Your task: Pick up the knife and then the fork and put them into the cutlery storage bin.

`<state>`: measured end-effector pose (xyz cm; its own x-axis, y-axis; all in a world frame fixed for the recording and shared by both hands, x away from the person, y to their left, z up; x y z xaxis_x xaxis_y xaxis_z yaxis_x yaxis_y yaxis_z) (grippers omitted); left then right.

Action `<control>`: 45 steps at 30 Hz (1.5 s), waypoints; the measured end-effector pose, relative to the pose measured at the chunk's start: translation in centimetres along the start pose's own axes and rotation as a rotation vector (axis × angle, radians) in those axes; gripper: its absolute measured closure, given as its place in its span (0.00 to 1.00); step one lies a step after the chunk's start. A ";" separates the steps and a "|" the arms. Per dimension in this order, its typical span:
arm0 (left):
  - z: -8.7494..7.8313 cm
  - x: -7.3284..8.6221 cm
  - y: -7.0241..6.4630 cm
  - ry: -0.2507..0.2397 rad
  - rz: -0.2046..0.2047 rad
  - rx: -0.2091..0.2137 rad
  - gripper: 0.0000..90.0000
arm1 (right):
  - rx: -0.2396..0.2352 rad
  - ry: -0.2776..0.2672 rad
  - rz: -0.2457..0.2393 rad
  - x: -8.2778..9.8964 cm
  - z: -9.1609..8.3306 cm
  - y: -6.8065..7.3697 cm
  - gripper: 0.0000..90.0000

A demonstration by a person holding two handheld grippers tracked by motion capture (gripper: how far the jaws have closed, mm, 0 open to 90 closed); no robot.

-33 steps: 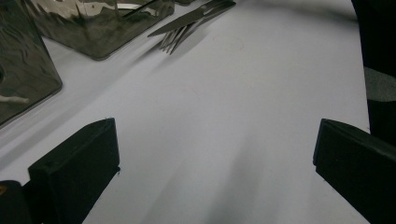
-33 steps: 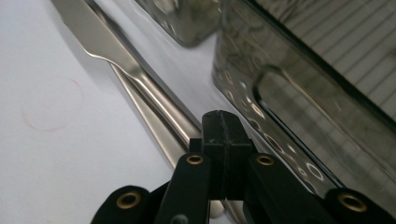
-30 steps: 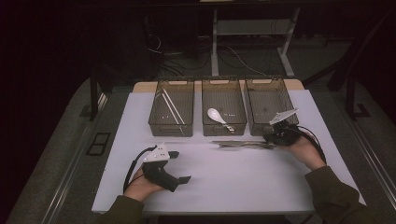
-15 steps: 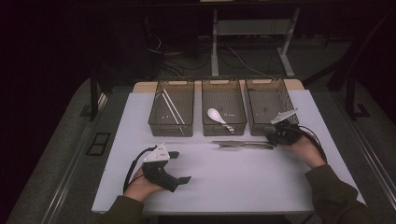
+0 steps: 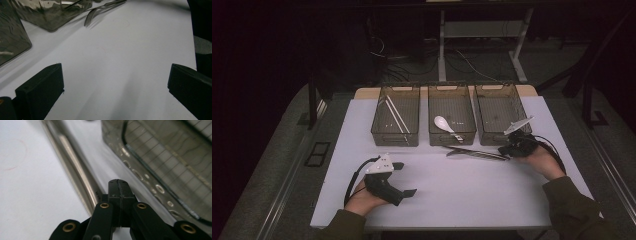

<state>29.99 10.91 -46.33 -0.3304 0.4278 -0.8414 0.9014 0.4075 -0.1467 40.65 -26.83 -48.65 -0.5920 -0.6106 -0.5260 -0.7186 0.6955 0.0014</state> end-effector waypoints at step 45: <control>-0.1 -0.1 0.0 -0.006 0.003 0.000 0.00 | -0.050 -0.011 -0.064 1.6 -2.6 3.0 1.00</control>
<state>29.98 10.88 -46.19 -0.3263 0.4243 -0.8447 0.9023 0.4062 -0.1445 36.61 -26.69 -47.22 -0.5404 -0.6491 -0.5354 -0.7724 0.6350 0.0097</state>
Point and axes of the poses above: each handheld gripper's, and its own axes: z roughly forward along the jaws, x roughly out of its underside, y roughly to its left, the point moved 6 cm from there along z, roughly forward along the jaws, and after that the axes turned 2 degrees about x, right-handed, at the moved point
